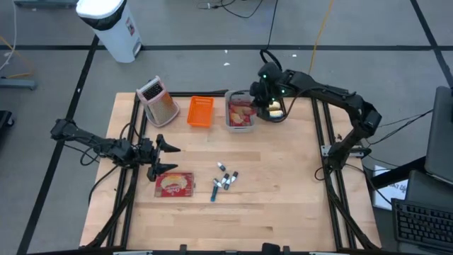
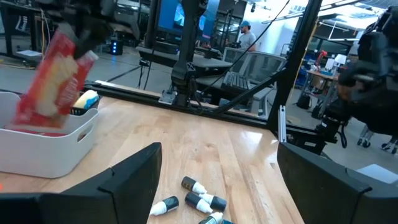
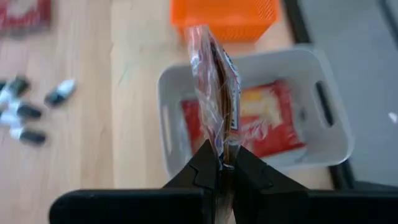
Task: Pick & Place Food Item
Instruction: Put the red popcorn package into the gray bin
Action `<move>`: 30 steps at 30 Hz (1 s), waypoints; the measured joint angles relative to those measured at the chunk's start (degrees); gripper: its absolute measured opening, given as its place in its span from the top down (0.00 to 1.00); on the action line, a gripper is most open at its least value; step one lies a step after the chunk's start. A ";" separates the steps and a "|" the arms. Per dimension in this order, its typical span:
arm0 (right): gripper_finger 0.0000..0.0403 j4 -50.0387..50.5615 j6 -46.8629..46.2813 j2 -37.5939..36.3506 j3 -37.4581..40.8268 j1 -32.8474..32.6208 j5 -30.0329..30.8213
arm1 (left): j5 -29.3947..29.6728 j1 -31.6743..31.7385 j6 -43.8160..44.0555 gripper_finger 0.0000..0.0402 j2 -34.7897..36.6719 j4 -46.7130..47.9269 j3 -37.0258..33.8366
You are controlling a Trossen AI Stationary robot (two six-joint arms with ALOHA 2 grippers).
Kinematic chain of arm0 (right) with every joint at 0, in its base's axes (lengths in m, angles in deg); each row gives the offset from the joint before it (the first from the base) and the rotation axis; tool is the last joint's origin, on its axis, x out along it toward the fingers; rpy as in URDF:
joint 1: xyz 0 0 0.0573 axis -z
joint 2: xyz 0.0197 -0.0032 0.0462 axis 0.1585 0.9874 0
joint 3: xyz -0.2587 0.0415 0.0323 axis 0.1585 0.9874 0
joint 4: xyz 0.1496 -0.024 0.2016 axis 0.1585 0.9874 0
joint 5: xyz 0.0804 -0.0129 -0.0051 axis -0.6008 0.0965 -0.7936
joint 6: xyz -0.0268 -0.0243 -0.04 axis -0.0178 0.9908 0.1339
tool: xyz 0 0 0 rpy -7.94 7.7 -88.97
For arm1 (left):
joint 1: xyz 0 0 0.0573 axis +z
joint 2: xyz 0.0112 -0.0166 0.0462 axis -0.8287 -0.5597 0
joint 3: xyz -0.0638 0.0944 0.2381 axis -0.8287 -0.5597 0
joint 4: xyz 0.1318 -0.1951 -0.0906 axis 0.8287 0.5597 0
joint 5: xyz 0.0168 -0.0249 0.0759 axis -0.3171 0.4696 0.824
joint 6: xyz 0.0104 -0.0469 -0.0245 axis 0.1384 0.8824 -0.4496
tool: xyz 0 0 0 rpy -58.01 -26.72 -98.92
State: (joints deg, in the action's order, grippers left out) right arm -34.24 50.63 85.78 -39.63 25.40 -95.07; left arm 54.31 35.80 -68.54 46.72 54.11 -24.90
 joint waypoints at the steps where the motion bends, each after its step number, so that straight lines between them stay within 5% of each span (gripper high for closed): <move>1: 0.97 1.20 0.72 0.24 0.00 -0.30 -0.11 | 0.00 0.00 0.01 0.20 0.00 0.00 0.01; 16: 0.97 1.43 12.15 0.83 2.75 -5.08 -0.05 | 0.00 0.00 0.01 0.20 0.00 0.00 0.02; 30: 0.94 -5.62 12.31 0.83 6.12 -6.14 6.10 | 0.01 0.00 0.03 0.20 -0.02 -0.02 0.04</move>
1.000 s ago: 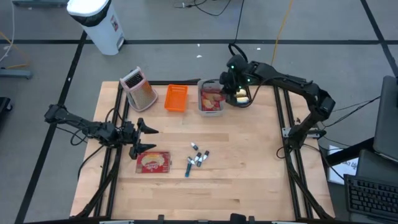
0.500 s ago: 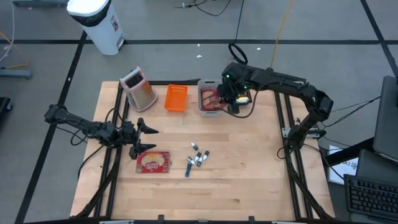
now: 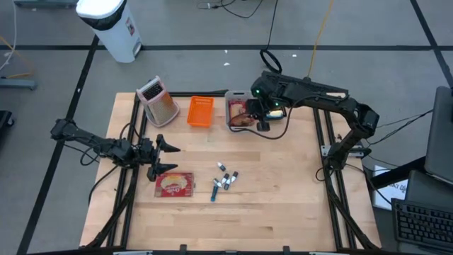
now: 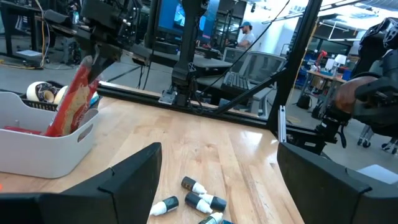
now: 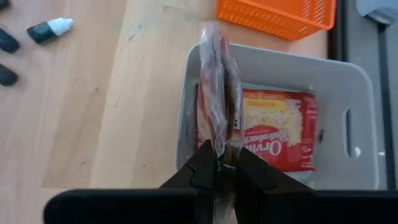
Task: Pick & Place Food Item
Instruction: Put the red popcorn package into the gray bin
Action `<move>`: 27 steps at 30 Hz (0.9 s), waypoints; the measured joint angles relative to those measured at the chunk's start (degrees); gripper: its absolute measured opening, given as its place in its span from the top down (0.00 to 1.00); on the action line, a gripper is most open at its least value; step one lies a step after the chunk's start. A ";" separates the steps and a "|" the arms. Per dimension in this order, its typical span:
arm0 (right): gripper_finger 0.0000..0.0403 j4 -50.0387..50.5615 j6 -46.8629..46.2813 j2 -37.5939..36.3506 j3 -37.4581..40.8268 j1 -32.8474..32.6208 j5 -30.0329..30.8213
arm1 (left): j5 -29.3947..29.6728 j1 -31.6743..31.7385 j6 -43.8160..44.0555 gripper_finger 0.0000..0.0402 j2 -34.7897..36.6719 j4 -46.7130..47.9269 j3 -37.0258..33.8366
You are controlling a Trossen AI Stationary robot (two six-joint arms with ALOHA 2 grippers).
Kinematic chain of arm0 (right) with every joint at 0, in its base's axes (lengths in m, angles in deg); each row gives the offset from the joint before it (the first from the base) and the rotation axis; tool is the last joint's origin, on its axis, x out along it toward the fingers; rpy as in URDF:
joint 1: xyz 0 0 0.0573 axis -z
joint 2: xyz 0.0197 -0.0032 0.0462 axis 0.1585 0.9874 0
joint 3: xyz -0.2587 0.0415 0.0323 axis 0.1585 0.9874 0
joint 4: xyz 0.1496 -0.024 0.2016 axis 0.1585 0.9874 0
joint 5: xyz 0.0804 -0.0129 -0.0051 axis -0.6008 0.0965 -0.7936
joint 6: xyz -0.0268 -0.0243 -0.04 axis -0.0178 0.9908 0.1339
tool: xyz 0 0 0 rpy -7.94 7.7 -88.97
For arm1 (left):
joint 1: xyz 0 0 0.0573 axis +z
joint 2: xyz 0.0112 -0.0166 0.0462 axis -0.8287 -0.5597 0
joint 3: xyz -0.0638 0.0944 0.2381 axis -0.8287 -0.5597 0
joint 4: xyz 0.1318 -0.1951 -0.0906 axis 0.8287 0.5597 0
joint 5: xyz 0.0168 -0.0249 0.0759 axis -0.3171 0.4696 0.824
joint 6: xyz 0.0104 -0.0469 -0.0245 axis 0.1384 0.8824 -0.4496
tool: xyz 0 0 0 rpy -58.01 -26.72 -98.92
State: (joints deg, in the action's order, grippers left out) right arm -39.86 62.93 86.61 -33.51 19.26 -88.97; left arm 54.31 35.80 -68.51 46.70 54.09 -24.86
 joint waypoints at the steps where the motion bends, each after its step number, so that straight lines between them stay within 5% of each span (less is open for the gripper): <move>1: 0.92 -0.47 0.13 0.00 0.00 0.00 0.30 | -0.01 0.00 0.00 0.20 0.00 0.00 0.00; 13: 0.62 -8.76 4.70 0.00 0.02 -2.11 12.05 | 0.01 0.00 0.00 0.20 0.00 0.02 0.00; 21: 0.50 -17.92 9.79 0.01 0.02 -4.25 17.52 | 0.01 0.00 0.00 0.20 0.00 0.02 0.00; 27: 0.45 -32.01 22.96 0.04 0.04 -8.62 34.99 | 0.01 0.00 0.00 0.20 0.00 0.02 0.00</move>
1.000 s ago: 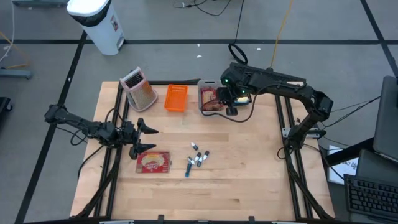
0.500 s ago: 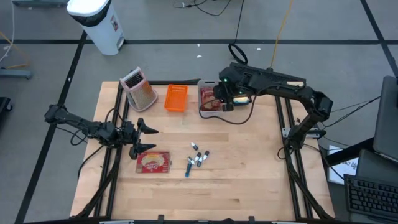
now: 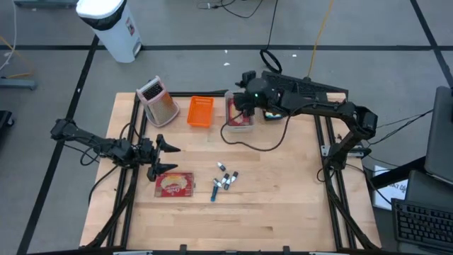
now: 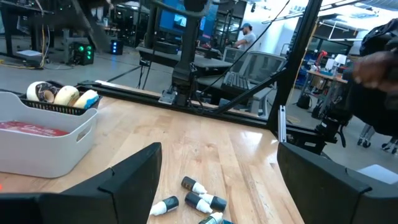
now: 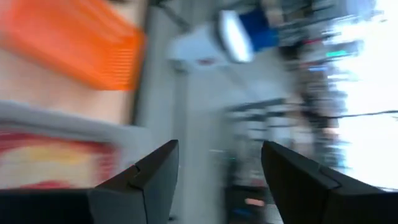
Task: Pick & Place Food Item
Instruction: Put the red popcorn package into the gray bin
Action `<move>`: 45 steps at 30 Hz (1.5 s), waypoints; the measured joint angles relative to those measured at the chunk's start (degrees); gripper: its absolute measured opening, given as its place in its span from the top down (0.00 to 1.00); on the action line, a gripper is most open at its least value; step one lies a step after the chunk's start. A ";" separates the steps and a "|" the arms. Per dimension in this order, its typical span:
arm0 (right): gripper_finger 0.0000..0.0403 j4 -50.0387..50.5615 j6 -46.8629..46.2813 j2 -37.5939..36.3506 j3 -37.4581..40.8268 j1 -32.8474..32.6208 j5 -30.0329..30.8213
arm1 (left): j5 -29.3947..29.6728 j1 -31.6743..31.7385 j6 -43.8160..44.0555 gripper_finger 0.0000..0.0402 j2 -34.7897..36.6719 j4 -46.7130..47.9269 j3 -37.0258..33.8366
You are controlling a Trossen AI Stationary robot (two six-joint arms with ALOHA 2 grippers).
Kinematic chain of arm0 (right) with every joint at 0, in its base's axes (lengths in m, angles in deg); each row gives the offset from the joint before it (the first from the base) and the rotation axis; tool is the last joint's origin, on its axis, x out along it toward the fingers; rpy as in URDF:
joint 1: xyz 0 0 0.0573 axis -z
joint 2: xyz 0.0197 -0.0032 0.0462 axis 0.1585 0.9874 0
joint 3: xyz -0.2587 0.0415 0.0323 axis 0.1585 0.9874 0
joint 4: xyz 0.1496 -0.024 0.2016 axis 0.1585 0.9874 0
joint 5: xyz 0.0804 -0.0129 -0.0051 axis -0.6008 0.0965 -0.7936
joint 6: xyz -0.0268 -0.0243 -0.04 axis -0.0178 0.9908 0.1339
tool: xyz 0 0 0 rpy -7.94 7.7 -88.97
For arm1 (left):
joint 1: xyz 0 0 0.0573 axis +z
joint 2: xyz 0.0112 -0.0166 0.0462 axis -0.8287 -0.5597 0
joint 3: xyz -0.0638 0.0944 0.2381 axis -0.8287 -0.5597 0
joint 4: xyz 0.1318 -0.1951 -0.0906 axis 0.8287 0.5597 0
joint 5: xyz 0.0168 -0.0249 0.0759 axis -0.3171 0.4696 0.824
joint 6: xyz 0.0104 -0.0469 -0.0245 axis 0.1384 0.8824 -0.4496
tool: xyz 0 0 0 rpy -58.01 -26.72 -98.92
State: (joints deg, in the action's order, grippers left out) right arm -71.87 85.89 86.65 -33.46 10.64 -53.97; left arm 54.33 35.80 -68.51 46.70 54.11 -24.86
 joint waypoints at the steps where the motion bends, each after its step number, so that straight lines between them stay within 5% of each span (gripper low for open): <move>1: 0.45 -2.90 2.61 0.00 0.00 -1.03 3.35 | 0.00 0.00 0.00 0.20 0.00 0.00 0.00; 5: 0.44 -12.94 9.41 -0.01 0.00 -4.59 11.42 | 0.00 0.00 -0.02 0.20 0.02 0.00 0.00; 13: 0.46 -10.54 1.42 0.00 0.00 -6.83 10.61 | 0.00 0.00 -0.02 0.20 0.00 0.00 0.00; 17: 0.47 0.06 -13.51 -0.02 0.00 -5.82 -0.25 | 0.00 0.00 -0.02 0.20 0.00 0.00 0.00; 23: 0.50 10.79 -32.01 -0.02 0.10 -4.71 -30.26 | 0.00 0.00 -0.02 0.20 0.01 0.00 0.00; 29: 0.53 -5.17 -41.02 -0.69 10.39 -4.93 -49.92 | 0.00 0.00 -0.02 0.20 0.02 0.00 0.00; 37: 0.57 -36.86 -49.10 -5.05 30.26 -4.84 -52.00 | 0.02 0.00 -0.04 0.20 0.00 -1.07 0.00; 45: 0.57 -48.26 -50.38 -16.29 44.00 -5.65 -51.76 | 1.67 0.00 7.09 0.20 0.00 -1.90 0.04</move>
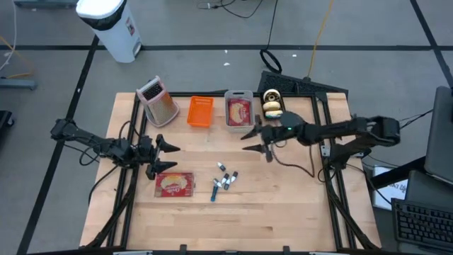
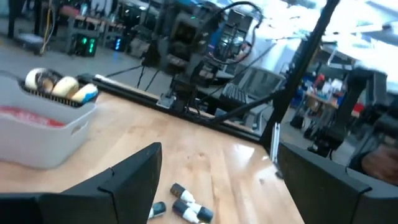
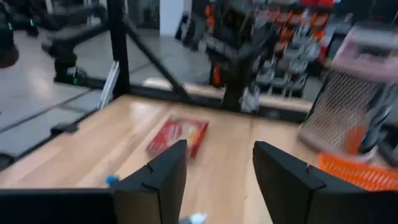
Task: Pick & Place Food Item
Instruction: Put the red popcorn package into the gray bin
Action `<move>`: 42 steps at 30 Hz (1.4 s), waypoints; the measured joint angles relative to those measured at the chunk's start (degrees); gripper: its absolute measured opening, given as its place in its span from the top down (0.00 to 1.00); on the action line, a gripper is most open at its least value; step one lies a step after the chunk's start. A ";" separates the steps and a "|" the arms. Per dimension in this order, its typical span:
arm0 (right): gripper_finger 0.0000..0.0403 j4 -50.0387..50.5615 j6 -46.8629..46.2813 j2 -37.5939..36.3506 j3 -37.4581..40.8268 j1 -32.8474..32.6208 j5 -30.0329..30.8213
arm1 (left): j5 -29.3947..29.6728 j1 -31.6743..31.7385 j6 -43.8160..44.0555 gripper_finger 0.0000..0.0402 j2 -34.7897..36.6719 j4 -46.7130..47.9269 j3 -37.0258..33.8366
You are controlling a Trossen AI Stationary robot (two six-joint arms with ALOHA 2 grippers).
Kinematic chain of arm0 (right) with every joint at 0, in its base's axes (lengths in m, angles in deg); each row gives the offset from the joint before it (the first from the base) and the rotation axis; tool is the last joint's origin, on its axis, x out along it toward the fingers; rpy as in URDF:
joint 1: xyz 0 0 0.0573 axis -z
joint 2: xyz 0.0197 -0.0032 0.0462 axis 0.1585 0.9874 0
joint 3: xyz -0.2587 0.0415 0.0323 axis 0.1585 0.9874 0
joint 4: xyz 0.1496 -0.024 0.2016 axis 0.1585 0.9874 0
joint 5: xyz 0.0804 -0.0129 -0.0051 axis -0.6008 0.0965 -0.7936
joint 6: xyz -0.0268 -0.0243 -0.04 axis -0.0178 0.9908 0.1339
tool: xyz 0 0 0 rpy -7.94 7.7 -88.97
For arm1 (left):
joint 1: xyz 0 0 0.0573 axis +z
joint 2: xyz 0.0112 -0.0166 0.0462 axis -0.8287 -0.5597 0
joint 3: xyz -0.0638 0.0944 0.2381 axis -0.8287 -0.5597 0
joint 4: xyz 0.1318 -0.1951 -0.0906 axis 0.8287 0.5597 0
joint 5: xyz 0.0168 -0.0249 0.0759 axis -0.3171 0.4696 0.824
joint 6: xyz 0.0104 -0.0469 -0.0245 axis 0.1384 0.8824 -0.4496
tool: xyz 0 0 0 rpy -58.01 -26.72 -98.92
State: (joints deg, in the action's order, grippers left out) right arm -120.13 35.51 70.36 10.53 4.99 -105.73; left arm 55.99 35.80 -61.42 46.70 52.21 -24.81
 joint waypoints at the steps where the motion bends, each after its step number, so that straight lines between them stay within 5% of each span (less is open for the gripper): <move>1: 0.57 -0.46 -0.02 -1.86 1.11 0.02 0.02 | 0.43 0.00 1.40 0.20 0.00 -0.06 0.00; 7: 0.58 -0.13 0.43 -9.99 5.80 0.13 4.81 | -0.50 0.00 16.71 0.20 0.02 3.65 0.28; 14: 0.58 -0.13 2.19 -12.80 8.51 0.15 7.75 | -3.00 -0.04 45.43 0.20 -4.71 32.50 7.71; 22: 0.58 -0.18 2.17 -12.49 9.22 0.15 7.69 | -20.30 -0.35 69.87 0.20 -16.60 52.31 13.44; 28: 0.58 -0.16 1.99 -12.49 9.22 0.15 7.65 | -28.01 -2.56 80.33 0.20 -26.91 58.60 13.49; 42: 0.58 -0.14 1.53 -12.49 9.22 0.15 7.62 | -21.54 -5.60 92.37 0.20 -34.77 59.97 13.88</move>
State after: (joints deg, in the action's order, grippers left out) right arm -120.27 37.04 57.87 19.76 5.14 -98.10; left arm 34.45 30.21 30.95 11.92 112.18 -10.93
